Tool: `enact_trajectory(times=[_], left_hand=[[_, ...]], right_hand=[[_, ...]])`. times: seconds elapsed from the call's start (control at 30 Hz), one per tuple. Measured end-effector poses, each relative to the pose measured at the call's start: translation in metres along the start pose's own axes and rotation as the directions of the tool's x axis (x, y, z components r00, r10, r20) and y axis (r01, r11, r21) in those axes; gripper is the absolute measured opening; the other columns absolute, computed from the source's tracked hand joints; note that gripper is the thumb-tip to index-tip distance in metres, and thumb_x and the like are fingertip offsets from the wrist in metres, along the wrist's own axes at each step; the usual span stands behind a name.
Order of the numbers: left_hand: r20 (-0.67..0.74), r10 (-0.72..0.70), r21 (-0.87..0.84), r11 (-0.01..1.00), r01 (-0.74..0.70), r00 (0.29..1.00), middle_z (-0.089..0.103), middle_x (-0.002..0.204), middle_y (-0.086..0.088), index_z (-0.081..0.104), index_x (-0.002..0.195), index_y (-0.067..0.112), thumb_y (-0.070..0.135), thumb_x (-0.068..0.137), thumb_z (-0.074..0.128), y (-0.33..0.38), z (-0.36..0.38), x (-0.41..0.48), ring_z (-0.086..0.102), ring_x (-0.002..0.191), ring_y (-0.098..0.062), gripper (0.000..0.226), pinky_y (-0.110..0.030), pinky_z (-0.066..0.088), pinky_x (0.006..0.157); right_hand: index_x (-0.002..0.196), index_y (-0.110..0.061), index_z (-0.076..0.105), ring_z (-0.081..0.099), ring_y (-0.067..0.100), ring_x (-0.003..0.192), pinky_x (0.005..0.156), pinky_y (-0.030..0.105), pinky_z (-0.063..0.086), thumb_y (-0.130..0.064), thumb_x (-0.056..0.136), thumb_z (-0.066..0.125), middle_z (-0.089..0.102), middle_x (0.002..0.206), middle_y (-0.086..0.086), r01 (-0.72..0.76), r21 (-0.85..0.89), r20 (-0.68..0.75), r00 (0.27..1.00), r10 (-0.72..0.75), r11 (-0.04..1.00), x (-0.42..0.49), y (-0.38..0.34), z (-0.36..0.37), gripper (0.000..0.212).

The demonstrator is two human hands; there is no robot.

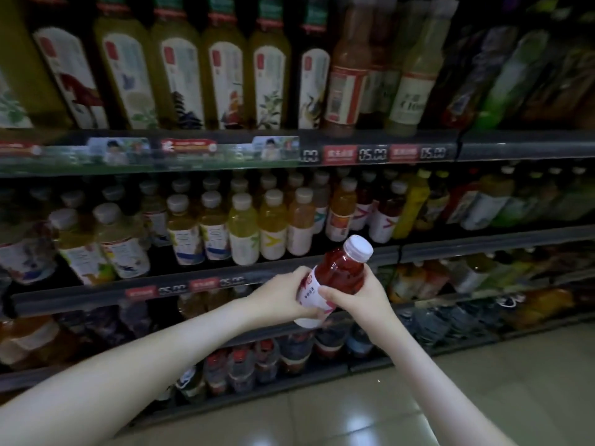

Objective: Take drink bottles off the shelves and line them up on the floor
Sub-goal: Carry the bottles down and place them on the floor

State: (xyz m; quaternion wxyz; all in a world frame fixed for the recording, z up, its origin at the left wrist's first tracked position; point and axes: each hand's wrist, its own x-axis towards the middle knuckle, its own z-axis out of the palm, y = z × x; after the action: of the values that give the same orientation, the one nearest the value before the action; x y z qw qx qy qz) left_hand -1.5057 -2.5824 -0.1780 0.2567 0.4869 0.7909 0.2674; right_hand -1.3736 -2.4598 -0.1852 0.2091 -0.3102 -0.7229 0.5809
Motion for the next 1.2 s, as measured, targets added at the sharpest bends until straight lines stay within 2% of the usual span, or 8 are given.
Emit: enact_trajectory(times=[0.17, 0.37, 0.53, 0.7, 0.9, 1.0, 1.1, 1.2], left_hand=[[-0.047, 0.103, 0.278, 0.957, -0.086, 0.994, 0.040, 0.145, 0.002, 0.030, 0.145, 0.024, 0.045, 0.093, 0.054, 0.024, 0.019, 0.042, 0.044, 0.128, -0.015, 0.061, -0.030, 0.042, 0.097], [-0.194, 0.187, 0.478, 0.875, -0.074, 0.963, 0.022, 0.154, -0.007, 0.018, 0.150, 0.023, 0.030, 0.099, 0.043, 0.018, 0.015, 0.112, 0.037, 0.131, -0.029, 0.058, -0.035, 0.047, 0.085], [-0.226, 0.148, 0.521, 0.854, -0.009, 0.963, 0.016, 0.152, -0.013, 0.010, 0.152, 0.028, 0.019, 0.098, 0.043, 0.020, 0.008, 0.165, 0.031, 0.130, -0.037, 0.064, -0.039, 0.043, 0.093], [-0.179, 0.117, 0.552, 0.834, 0.001, 0.977, 0.006, 0.157, -0.013, 0.009, 0.150, 0.038, 0.013, 0.093, 0.046, 0.025, 0.006, 0.200, 0.035, 0.130, -0.040, 0.073, -0.041, 0.047, 0.088], [-0.258, 0.064, 0.554, 0.827, 0.093, 0.964, -0.017, 0.158, -0.008, -0.002, 0.150, 0.040, 0.020, 0.095, 0.049, 0.037, 0.002, 0.232, 0.005, 0.145, -0.037, 0.078, -0.045, 0.029, 0.113], [-0.270, -0.002, 0.524, 0.838, 0.149, 0.963, -0.008, 0.159, -0.008, -0.002, 0.152, 0.031, 0.035, 0.096, 0.048, 0.046, 0.005, 0.242, 0.004, 0.145, -0.032, 0.076, -0.040, 0.015, 0.116], [-0.290, -0.049, 0.436, 0.882, 0.177, 0.956, 0.017, 0.155, -0.010, 0.012, 0.151, 0.025, 0.036, 0.096, 0.047, 0.055, 0.008, 0.246, 0.027, 0.138, -0.029, 0.067, -0.033, 0.026, 0.110], [-0.299, -0.077, 0.423, 0.883, 0.204, 0.951, 0.048, 0.134, -0.014, 0.038, 0.140, 0.015, 0.027, 0.097, 0.042, 0.066, 0.007, 0.244, 0.051, 0.115, -0.029, 0.044, -0.025, 0.039, 0.086]], right_hand=[[0.118, -0.026, 0.050, 0.061, 0.011, 0.101, 0.086, 0.030, 0.047, -0.017, 0.065, 0.087, 0.063, 0.109, -0.007, -0.014, 0.013, -0.162, 0.987, 0.016, 1.000, 0.025, 0.028, -0.048, 0.065], [0.123, -0.024, 0.045, 0.055, 0.008, 0.100, 0.087, 0.024, 0.041, -0.013, 0.070, 0.083, 0.057, 0.110, -0.008, 0.104, 0.052, -0.325, 0.942, -0.082, 0.993, 0.082, 0.029, -0.074, 0.067], [0.129, -0.022, 0.044, 0.053, 0.010, 0.106, 0.090, 0.026, 0.040, -0.014, 0.070, 0.083, 0.056, 0.117, -0.005, 0.143, 0.015, -0.355, 0.926, -0.128, 0.990, 0.133, 0.038, -0.080, 0.072], [0.133, -0.017, 0.043, 0.050, 0.010, 0.110, 0.093, 0.028, 0.038, -0.010, 0.072, 0.082, 0.054, 0.120, -0.005, 0.132, 0.034, -0.341, 0.933, -0.112, 0.991, 0.164, 0.047, -0.079, 0.073], [0.130, -0.013, 0.045, 0.048, 0.009, 0.111, 0.096, 0.027, 0.039, -0.008, 0.073, 0.081, 0.052, 0.117, -0.006, 0.151, -0.017, -0.248, 0.957, -0.151, 0.988, 0.201, 0.051, -0.080, 0.067], [0.130, -0.009, 0.046, 0.052, 0.015, 0.116, 0.093, 0.026, 0.041, -0.015, 0.072, 0.082, 0.056, 0.123, 0.001, 0.162, -0.132, -0.214, 0.959, -0.188, 0.978, 0.218, 0.061, -0.080, 0.068], [0.131, -0.007, 0.043, 0.054, 0.025, 0.116, 0.089, 0.033, 0.048, -0.028, 0.070, 0.083, 0.055, 0.123, 0.009, 0.128, -0.320, -0.235, 0.949, -0.209, 0.939, 0.229, 0.059, -0.079, 0.076], [0.131, 0.000, 0.039, 0.057, 0.040, 0.102, 0.086, 0.043, 0.050, -0.024, 0.059, 0.089, 0.056, 0.116, 0.024, 0.196, -0.712, -0.207, 0.859, -0.469, 0.675, 0.233, 0.058, -0.079, 0.091]])
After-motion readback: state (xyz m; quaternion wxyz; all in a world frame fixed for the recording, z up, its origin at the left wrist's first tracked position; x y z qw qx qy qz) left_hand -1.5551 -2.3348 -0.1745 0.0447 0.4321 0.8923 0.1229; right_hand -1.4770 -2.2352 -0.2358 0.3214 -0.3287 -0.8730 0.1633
